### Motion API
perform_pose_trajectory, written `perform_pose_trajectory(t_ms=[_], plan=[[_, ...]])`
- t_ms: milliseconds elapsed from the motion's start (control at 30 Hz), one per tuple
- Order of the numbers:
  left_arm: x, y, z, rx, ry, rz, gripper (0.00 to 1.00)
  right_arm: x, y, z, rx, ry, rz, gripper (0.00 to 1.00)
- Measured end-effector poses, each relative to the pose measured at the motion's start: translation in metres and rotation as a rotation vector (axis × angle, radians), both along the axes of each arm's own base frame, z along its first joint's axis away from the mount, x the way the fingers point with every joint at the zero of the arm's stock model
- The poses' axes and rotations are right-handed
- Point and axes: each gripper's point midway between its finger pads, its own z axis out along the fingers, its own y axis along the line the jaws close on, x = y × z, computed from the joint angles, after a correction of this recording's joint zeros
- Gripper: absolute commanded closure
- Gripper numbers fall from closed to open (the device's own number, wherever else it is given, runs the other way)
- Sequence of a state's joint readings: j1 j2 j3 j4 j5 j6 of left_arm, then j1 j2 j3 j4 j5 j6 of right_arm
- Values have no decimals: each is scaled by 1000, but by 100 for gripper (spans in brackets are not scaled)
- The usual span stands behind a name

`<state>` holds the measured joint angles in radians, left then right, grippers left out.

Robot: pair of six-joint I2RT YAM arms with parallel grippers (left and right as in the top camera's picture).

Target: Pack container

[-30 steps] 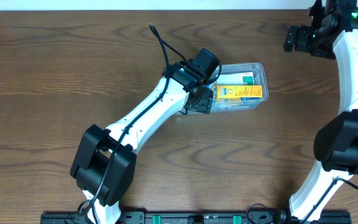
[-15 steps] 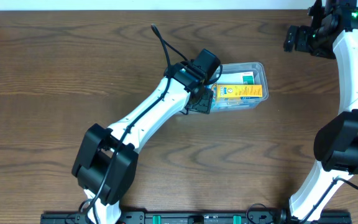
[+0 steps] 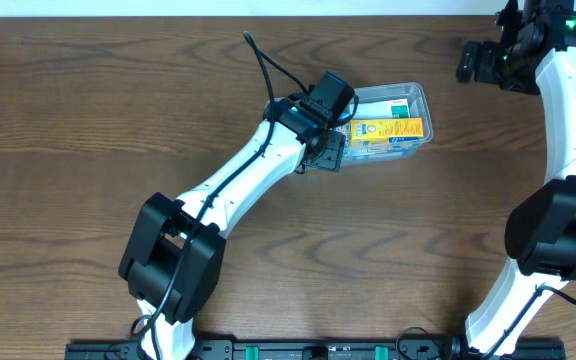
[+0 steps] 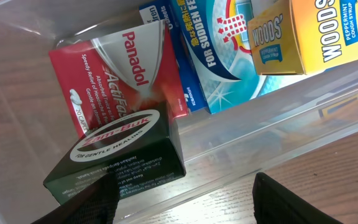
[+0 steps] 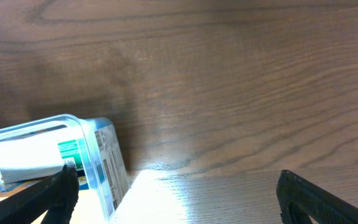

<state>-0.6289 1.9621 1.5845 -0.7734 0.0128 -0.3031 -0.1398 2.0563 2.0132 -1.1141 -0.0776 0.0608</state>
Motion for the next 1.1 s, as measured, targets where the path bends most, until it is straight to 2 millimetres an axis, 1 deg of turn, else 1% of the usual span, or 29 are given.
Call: perform_pose_trajectory(t_ms=[167,467,600,867,1100], plan=[[11,4,0,-7,-23,-7,31,0,0,0,0,0,0,1],[45,5,1,-40,-120,-26,31,0,0,0,0,0,0,1],[53,3,1,-39,-153,-40,31,0,0,0,0,0,0,1],[64,6,2,-7,-208,-40,31,0,0,0,0,0,0,1],[84,4,11,-6,-308,-27,31,0,0,0,0,0,0,1]])
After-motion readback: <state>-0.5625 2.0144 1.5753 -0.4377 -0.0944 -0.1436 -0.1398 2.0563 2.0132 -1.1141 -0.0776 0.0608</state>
